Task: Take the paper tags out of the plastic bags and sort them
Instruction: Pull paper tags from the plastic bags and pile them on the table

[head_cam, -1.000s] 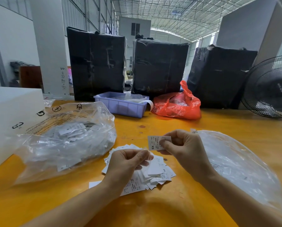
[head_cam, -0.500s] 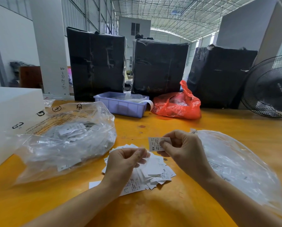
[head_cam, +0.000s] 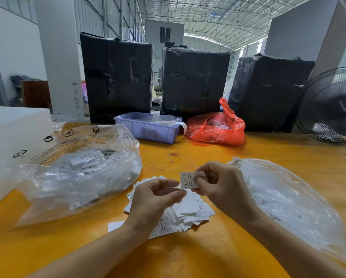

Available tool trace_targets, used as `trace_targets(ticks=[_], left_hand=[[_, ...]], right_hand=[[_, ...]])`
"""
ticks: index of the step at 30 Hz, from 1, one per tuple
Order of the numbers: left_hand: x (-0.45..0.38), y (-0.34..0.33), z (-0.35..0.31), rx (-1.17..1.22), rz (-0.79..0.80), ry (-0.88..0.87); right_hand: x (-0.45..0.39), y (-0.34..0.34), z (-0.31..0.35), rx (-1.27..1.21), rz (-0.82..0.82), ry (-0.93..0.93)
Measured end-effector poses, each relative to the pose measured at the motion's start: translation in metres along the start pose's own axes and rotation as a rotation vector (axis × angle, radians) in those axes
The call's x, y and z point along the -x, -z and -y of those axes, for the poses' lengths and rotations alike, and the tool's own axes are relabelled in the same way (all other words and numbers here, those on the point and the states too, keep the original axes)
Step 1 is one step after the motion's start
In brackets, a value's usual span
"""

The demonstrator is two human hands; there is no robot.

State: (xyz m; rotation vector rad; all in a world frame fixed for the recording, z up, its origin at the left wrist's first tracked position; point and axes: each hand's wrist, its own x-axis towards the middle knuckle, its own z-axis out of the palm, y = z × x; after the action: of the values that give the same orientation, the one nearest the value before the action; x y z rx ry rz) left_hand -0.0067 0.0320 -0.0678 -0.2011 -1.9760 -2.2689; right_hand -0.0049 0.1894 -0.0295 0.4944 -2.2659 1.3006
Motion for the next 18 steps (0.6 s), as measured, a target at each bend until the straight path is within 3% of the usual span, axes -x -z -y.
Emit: trace_targets(ticks=[7,18], left_hand=[[-0.0011,0.0028,0.0023,-0.042,-0.058,-0.018],[-0.0009,0.0022,0.0012,0.012,-0.036,-0.043]], right_hand=[[0.0006,0.0007,0.0045,-0.069,-0.02,0.033],[0.0019,-0.002,-0.0019,0.037,-0.029,0.091]])
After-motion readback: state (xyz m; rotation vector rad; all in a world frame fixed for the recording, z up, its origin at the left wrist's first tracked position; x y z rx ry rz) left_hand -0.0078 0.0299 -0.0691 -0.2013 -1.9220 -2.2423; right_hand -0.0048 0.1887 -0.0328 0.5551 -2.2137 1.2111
